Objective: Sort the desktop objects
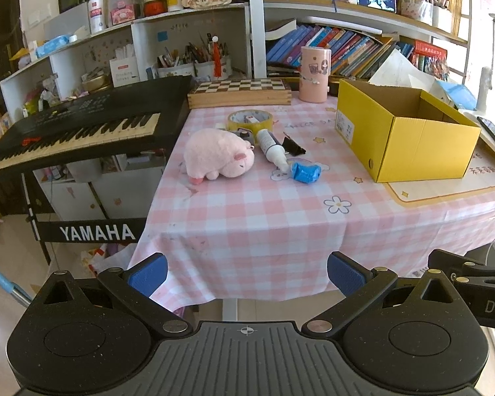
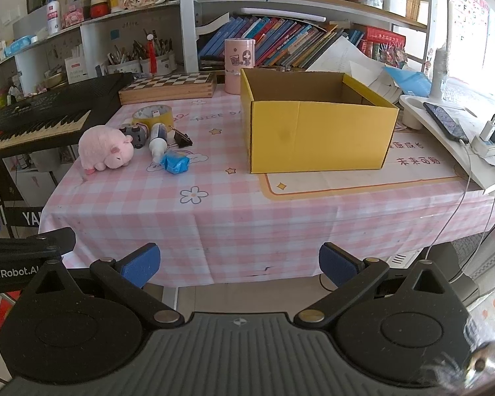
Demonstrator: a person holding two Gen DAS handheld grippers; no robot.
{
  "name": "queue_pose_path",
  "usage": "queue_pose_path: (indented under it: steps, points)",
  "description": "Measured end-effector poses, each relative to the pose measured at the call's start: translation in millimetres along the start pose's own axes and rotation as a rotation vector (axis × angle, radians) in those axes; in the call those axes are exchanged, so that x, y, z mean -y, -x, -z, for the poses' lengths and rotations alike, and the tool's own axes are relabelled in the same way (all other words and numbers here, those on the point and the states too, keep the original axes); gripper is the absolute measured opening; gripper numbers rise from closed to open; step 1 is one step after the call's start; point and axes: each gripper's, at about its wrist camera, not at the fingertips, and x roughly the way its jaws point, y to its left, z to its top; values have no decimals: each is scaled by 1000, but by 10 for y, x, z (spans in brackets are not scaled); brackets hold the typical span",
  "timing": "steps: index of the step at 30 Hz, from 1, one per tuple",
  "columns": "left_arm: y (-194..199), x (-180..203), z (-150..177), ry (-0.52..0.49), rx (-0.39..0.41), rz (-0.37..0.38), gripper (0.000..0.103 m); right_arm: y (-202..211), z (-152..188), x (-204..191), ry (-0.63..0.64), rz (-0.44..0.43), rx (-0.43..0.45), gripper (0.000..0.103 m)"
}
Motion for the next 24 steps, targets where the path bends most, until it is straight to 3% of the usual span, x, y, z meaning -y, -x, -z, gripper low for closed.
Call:
queue_pose_path:
  steps: [24]
  points:
    - [-5,-117,-17,-9,10,23,103,-32,-51,-82,-2,-10,-5,103]
